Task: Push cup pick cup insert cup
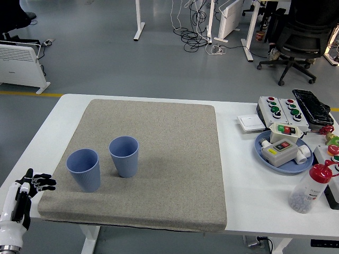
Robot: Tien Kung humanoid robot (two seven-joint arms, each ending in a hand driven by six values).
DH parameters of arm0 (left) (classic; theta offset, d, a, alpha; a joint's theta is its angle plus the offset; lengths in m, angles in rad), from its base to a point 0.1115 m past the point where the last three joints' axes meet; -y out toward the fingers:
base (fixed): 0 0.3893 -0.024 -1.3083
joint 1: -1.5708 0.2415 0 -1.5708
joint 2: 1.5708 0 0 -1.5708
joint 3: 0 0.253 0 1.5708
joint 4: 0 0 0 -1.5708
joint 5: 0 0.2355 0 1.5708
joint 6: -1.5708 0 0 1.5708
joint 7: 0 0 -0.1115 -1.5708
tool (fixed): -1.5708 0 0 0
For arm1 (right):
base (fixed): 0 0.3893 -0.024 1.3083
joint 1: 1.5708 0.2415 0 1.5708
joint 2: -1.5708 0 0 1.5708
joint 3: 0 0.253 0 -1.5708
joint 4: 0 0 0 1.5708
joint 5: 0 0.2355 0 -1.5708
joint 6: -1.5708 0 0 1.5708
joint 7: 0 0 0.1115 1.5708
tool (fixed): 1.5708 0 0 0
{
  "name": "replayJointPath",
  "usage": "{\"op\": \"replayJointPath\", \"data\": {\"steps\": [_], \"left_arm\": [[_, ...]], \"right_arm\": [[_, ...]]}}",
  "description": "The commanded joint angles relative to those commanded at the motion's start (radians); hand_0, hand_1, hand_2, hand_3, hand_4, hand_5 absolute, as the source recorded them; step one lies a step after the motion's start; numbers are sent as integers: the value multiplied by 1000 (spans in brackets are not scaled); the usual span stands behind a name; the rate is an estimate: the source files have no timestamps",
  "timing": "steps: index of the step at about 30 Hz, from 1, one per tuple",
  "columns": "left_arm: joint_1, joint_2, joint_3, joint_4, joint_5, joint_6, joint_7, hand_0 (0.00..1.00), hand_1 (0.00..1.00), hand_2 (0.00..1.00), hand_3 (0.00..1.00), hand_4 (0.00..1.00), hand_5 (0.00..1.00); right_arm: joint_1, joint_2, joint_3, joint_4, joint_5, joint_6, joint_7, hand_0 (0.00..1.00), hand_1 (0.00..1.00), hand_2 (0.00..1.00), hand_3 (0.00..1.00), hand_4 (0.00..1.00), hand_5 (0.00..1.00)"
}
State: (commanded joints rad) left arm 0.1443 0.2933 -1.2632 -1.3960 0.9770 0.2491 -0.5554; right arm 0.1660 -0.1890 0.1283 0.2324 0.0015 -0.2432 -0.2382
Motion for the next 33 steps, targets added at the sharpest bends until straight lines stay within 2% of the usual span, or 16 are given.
{"op": "replayJointPath", "data": {"steps": [5, 7, 8, 13, 14, 19, 20, 25, 26, 33], "left_arm": [[-11, 0, 42, 3, 10, -1, -1, 347, 373, 380, 345, 539, 998], [-17, -1, 56, 9, 18, -8, 9, 347, 373, 380, 345, 539, 998], [-25, -3, 67, 17, 30, -14, 18, 393, 380, 383, 352, 530, 998], [-56, -15, 93, 47, 46, -32, 45, 393, 380, 383, 352, 530, 998], [-63, -18, 97, 54, 47, -36, 50, 496, 436, 414, 377, 522, 998], [-84, -20, 114, 74, 53, -48, 67, 496, 436, 414, 377, 522, 998], [-87, -21, 117, 81, 54, -49, 70, 531, 477, 434, 385, 522, 998], [-103, -23, 124, 102, 56, -54, 78, 531, 477, 434, 385, 522, 998], [-108, -23, 124, 107, 56, -54, 79, 565, 491, 443, 392, 522, 998], [-144, -26, 127, 145, 53, -55, 86, 567, 496, 443, 396, 522, 998]], "right_arm": [[1, 0, 2, 0, -6, 0, -1, 687, 609, 634, 585, 106, 507], [1, 0, 1, 0, -3, 0, 0, 687, 609, 634, 585, 106, 507], [1, 1, 1, 0, -2, 0, 0, 687, 608, 635, 585, 106, 506], [2, 1, -2, 0, 1, 0, 0, 687, 608, 635, 585, 106, 506], [2, 2, -1, 0, 0, 0, 0, 687, 608, 635, 585, 106, 506], [2, 2, 0, 0, -4, -1, -1, 687, 608, 635, 585, 106, 506], [2, 2, 0, 0, -4, -1, -1, 687, 609, 635, 585, 106, 504], [2, 2, -2, 1, -2, 0, 0, 687, 609, 635, 585, 106, 504], [2, 2, -2, 0, -2, 0, 0, 688, 608, 634, 585, 105, 507], [2, 3, -2, 0, -1, 0, 0, 687, 609, 634, 585, 106, 506]]}}
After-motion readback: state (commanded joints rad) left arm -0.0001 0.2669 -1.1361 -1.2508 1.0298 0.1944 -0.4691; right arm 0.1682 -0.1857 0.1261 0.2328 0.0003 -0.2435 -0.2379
